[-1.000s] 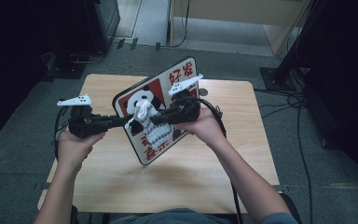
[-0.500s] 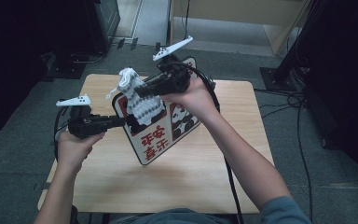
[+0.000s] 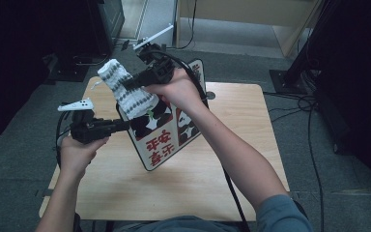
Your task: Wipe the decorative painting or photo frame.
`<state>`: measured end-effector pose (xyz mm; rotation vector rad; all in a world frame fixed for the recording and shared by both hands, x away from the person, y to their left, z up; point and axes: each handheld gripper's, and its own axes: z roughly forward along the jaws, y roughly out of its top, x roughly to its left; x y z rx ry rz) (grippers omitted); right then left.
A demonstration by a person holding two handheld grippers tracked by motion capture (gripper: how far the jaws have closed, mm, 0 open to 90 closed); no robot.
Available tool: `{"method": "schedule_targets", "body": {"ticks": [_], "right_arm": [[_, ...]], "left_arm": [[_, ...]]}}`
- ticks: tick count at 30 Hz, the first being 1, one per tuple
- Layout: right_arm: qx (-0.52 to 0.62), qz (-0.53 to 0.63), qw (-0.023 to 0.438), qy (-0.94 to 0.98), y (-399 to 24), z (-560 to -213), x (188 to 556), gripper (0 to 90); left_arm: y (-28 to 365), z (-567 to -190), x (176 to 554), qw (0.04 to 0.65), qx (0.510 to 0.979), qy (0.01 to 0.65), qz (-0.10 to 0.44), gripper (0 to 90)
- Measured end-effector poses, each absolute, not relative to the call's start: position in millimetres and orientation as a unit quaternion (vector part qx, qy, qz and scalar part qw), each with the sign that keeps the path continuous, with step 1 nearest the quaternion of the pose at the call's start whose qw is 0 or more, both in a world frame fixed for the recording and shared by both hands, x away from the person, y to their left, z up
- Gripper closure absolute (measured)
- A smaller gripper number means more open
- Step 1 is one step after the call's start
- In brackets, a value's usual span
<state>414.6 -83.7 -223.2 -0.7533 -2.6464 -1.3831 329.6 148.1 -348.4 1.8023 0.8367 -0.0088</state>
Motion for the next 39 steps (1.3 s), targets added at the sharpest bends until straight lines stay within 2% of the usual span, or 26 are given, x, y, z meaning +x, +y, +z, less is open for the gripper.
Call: {"method": "schedule_targets", "body": {"ticks": [17,39], "right_arm": [[-0.229,-0.443,-0.006,-0.867,-79.2,-234.2,412.5,74.8],[-0.238,-0.444,-0.056,-0.862,-97.1,-235.0,416.2,74.6]], "left_arm": [[147.7,-347.8,328.1,0.547,0.761,0.349,0.003,77.8],[148.1,-347.7,327.4,0.544,0.763,0.348,0.006,78.3]]}}
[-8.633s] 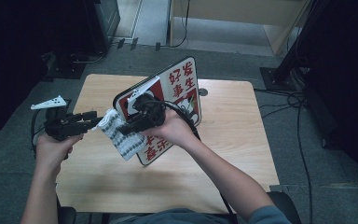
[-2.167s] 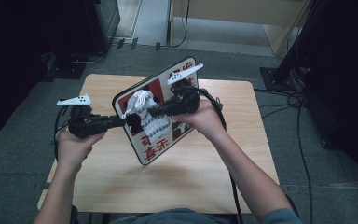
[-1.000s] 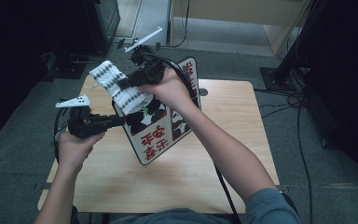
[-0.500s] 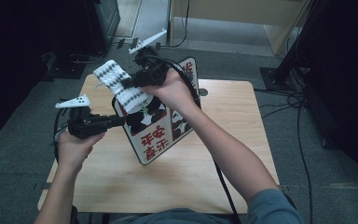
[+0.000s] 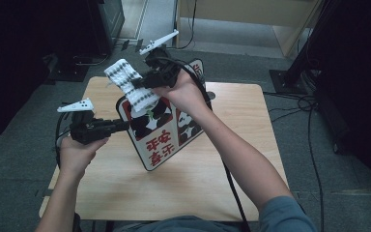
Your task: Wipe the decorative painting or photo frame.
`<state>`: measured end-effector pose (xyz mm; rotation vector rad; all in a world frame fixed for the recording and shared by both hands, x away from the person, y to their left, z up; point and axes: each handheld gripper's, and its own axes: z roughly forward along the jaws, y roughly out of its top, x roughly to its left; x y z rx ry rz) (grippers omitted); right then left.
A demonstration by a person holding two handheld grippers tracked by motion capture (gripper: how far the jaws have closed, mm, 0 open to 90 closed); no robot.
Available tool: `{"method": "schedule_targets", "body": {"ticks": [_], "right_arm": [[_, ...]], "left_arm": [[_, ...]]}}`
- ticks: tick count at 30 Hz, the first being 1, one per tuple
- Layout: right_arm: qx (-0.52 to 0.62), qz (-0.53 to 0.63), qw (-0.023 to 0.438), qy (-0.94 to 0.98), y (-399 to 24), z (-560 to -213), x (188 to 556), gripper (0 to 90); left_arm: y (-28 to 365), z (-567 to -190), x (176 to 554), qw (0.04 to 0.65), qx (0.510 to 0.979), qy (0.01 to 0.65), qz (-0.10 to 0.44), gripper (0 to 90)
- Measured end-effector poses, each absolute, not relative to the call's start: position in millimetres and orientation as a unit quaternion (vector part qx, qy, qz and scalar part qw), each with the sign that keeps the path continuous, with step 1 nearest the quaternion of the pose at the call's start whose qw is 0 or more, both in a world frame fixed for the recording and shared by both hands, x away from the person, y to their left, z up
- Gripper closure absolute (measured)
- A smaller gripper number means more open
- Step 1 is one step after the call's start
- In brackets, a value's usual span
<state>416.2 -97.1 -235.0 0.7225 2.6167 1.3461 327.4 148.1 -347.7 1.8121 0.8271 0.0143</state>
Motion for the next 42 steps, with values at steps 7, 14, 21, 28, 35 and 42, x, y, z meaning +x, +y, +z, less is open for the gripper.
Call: {"method": "schedule_targets", "body": {"ticks": [7,14,21,28,35,42], "right_arm": [[0.242,0.449,0.057,0.858,-106.0,-236.2,420.4,74.4],[0.242,0.458,0.060,0.853,-114.1,-238.4,424.2,73.6],[0.250,0.458,0.065,0.850,-121.5,-238.2,427.4,73.6],[0.259,0.471,0.053,0.841,-132.9,-240.9,434.7,73.6],[0.268,0.472,0.060,0.838,-143.0,-240.9,439.3,73.5],[0.272,0.472,0.074,0.835,-151.9,-241.2,443.3,73.4]], "left_arm": [[148.2,-347.7,327.2,0.544,0.764,0.348,0.005,78.3],[148.3,-347.9,327.3,0.544,0.764,0.348,0.005,78.3],[148.4,-347.9,327.2,0.545,0.763,0.347,0.004,78.3],[148.4,-348.1,326.7,0.546,0.763,0.347,0.003,78.3],[148.3,-347.9,326.5,0.545,0.764,0.346,0.003,78.3],[148.7,-348.0,326.6,0.545,0.764,0.347,0.002,78.3]]}}
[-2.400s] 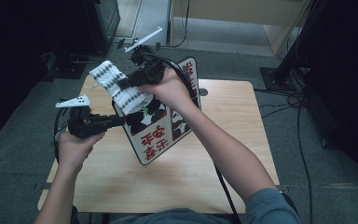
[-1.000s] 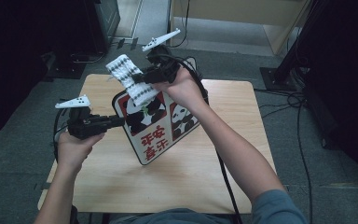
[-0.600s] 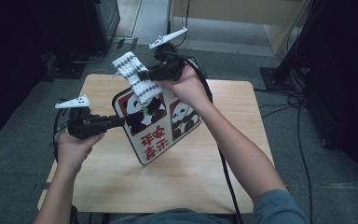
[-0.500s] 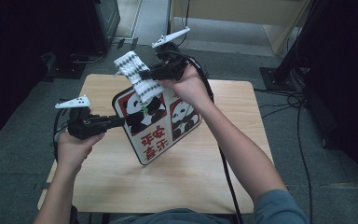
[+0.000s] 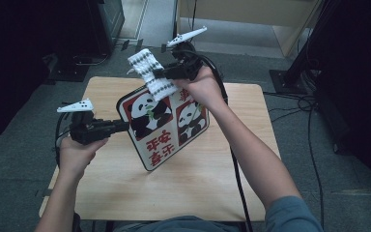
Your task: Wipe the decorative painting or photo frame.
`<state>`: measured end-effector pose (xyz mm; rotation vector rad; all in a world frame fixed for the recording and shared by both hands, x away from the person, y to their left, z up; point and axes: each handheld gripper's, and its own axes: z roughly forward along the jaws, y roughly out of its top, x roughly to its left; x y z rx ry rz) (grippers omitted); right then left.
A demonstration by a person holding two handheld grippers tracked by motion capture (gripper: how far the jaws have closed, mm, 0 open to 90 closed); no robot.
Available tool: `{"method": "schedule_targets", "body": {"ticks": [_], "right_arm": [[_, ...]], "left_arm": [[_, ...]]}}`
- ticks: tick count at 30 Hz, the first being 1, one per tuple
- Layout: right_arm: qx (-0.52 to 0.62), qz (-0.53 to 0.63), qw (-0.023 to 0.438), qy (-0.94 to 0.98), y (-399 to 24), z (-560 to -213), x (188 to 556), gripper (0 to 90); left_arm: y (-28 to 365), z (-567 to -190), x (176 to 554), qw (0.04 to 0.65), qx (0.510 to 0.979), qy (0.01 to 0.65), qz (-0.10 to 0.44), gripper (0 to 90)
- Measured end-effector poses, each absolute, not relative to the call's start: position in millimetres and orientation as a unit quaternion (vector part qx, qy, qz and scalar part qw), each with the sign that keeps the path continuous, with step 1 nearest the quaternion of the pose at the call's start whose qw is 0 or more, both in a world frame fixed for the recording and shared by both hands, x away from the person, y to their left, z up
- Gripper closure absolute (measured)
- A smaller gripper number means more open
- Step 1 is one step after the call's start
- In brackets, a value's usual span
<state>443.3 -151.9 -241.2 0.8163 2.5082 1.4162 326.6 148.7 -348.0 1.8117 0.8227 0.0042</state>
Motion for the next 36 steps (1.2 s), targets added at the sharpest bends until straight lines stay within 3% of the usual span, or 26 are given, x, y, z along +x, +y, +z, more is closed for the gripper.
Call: {"method": "schedule_targets", "body": {"ticks": [36], "right_arm": [[0.311,0.476,0.090,0.818,-196.1,-242.5,468.6,73.0]], "left_arm": [[149.8,-348.5,326.7,0.548,0.763,0.345,-0.001,78.4]]}}
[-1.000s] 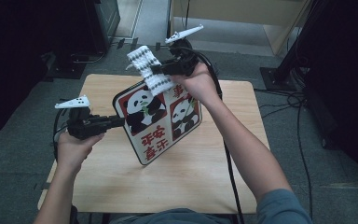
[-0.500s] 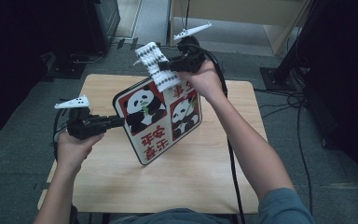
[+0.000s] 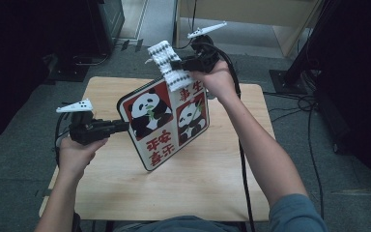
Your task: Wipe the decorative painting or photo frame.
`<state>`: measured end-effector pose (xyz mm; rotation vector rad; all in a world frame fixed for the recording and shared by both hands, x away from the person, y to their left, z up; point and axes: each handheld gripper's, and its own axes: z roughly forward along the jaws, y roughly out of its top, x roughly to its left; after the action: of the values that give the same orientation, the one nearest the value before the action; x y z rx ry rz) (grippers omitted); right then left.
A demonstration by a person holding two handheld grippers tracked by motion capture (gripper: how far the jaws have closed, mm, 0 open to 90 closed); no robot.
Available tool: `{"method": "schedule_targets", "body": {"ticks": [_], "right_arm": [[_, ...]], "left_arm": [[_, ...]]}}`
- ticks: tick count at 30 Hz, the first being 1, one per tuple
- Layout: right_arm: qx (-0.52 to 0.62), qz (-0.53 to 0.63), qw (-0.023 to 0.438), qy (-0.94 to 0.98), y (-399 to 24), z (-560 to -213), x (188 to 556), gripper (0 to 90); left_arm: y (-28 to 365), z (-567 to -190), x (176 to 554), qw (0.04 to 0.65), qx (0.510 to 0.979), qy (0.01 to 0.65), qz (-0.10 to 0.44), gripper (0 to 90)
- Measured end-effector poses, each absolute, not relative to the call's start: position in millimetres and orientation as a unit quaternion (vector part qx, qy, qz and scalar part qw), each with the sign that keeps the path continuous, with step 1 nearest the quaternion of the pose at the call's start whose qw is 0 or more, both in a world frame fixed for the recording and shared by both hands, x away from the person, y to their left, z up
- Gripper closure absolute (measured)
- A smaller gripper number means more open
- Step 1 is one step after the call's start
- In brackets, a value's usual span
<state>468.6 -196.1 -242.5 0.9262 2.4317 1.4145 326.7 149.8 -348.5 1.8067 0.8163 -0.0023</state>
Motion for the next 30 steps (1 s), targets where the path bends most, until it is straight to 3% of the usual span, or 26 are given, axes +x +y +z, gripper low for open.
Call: {"method": "schedule_targets", "body": {"ticks": [30], "right_arm": [[0.353,0.466,0.096,0.806,-230.0,-240.2,490.9,72.8]], "left_arm": [[151.4,-349.0,327.5,0.549,0.760,0.348,-0.001,78.7]]}}
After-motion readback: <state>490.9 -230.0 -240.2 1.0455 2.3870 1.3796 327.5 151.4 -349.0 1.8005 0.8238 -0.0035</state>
